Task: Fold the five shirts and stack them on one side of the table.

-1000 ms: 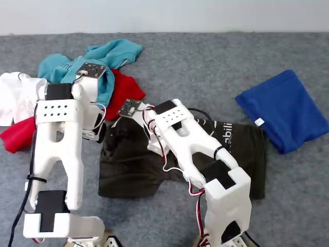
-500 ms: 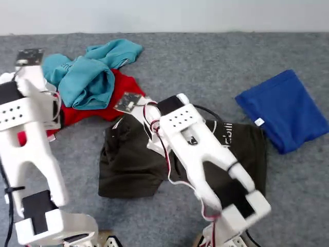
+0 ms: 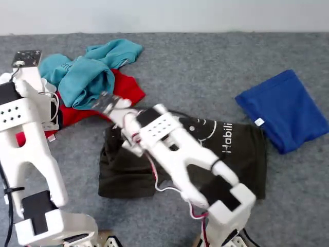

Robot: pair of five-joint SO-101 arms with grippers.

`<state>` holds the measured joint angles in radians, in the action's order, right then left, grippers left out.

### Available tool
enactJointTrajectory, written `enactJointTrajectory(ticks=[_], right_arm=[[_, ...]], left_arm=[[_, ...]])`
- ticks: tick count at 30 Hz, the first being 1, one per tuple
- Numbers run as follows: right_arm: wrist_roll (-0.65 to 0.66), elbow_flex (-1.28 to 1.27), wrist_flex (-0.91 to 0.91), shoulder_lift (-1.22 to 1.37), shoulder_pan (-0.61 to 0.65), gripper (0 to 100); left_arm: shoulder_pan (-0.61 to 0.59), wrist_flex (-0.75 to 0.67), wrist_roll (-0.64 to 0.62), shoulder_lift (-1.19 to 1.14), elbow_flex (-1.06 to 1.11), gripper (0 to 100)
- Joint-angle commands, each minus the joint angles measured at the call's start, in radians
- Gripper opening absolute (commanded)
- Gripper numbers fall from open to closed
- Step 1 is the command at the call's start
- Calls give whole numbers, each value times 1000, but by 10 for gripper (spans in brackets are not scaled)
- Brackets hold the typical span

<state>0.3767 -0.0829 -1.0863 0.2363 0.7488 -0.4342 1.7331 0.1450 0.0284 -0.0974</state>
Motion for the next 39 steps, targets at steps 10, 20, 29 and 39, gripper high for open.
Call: enactJointTrajectory(ticks=[10, 20, 29, 39], right_arm=[[-9, 8, 171, 116, 110, 162], [-9, 161, 137, 196, 101, 162], [-8, 499, -357, 120, 77, 162], [26, 509, -575, 124, 236, 147]], left_arm=[[0, 20, -8, 37, -2, 115], [0, 20, -5, 37, -2, 115], [0, 20, -5, 37, -2, 115], [-106, 18, -3, 38, -13, 115]])
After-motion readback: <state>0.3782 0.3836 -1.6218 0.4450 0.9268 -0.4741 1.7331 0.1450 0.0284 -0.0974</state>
